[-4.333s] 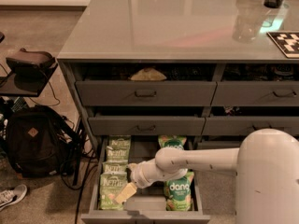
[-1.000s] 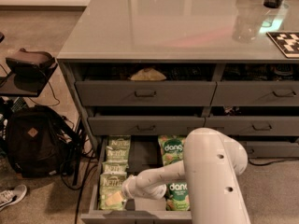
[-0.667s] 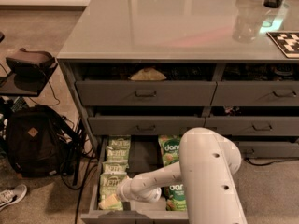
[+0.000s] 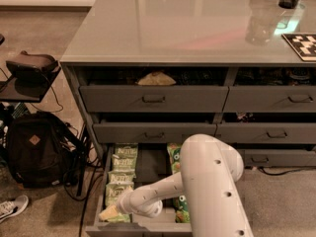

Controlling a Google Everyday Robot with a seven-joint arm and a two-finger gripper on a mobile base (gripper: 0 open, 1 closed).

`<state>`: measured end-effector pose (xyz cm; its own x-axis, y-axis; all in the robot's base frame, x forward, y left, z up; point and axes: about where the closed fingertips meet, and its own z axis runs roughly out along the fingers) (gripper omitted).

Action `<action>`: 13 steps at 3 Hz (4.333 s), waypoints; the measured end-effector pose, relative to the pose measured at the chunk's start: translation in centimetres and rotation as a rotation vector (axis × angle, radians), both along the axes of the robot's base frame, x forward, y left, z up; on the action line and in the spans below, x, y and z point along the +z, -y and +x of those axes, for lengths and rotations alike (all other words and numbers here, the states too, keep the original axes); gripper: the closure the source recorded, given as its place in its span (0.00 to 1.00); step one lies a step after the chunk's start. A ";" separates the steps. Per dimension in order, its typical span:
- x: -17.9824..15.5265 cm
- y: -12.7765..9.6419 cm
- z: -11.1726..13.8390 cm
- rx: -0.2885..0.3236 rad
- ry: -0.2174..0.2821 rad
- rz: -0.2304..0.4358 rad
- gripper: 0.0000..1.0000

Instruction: Pick green jalapeno chip bag from bottom drawer and place on counter

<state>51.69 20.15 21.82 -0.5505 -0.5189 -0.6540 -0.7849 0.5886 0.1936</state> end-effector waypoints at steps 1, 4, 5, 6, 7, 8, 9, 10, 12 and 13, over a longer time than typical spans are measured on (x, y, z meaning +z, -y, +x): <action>-1.7 -0.4 0.7 -0.040 -0.003 -0.019 0.00; -6.5 -1.5 2.0 -0.074 -0.013 -0.062 0.18; -6.3 -1.4 2.0 -0.075 -0.013 -0.063 0.40; -6.7 -1.3 2.0 -0.083 -0.020 -0.068 0.64; -6.4 -1.2 2.0 -0.084 -0.020 -0.067 0.87; -6.1 -1.2 2.0 -0.083 -0.020 -0.066 1.00; -3.4 -3.0 -1.7 0.024 -0.043 0.039 1.00; 1.7 -2.3 -2.5 0.127 -0.001 0.183 1.00; 9.2 9.5 2.9 0.081 0.069 0.341 1.00; 14.2 16.5 5.0 0.053 0.103 0.405 1.00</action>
Offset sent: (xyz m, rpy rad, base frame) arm 0.0266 0.0033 -0.0581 -0.0566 0.0105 -0.1063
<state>56.68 3.60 36.02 -0.4510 -0.2345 -0.8612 -0.8395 0.4390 0.3201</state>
